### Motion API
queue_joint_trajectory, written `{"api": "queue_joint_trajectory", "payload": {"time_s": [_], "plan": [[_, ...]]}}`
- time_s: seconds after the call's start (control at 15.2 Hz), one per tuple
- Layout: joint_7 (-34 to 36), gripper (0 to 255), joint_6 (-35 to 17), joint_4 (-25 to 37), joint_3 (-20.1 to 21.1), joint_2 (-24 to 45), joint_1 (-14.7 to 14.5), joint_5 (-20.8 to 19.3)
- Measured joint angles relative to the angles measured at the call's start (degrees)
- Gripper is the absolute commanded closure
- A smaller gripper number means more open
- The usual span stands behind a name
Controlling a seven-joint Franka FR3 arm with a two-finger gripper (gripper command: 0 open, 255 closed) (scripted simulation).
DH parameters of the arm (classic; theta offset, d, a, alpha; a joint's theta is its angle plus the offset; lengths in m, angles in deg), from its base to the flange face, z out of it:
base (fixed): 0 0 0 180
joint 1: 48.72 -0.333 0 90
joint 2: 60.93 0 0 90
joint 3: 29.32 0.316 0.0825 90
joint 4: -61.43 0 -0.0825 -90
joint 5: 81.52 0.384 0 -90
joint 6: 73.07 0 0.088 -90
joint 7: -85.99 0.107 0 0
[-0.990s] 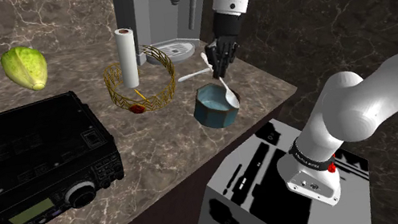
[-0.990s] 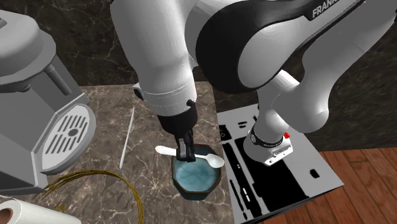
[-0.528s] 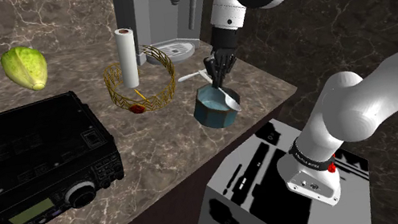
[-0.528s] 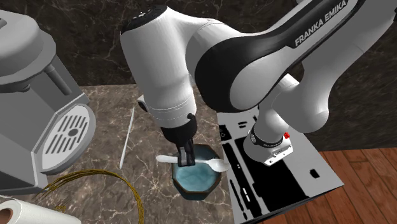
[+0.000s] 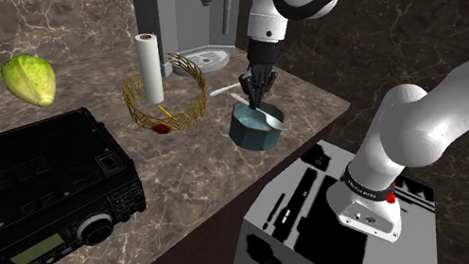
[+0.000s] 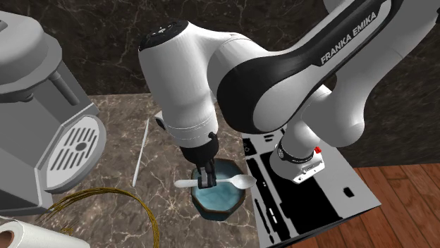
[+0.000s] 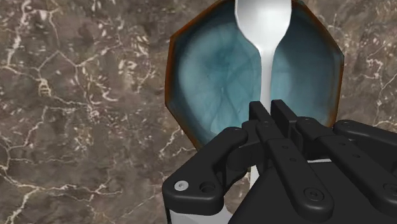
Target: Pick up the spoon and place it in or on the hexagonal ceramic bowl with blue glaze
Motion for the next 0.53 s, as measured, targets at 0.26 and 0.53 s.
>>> {"api": "queue_joint_trajectory", "payload": {"time_s": [0.26, 0.53], "plan": [[0.0, 0, 0.0, -0.1, 0.0, 0.1, 0.0, 0.0], [0.0, 0, 0.0, -0.2, 0.0, 0.1, 0.0, 0.0]]}}
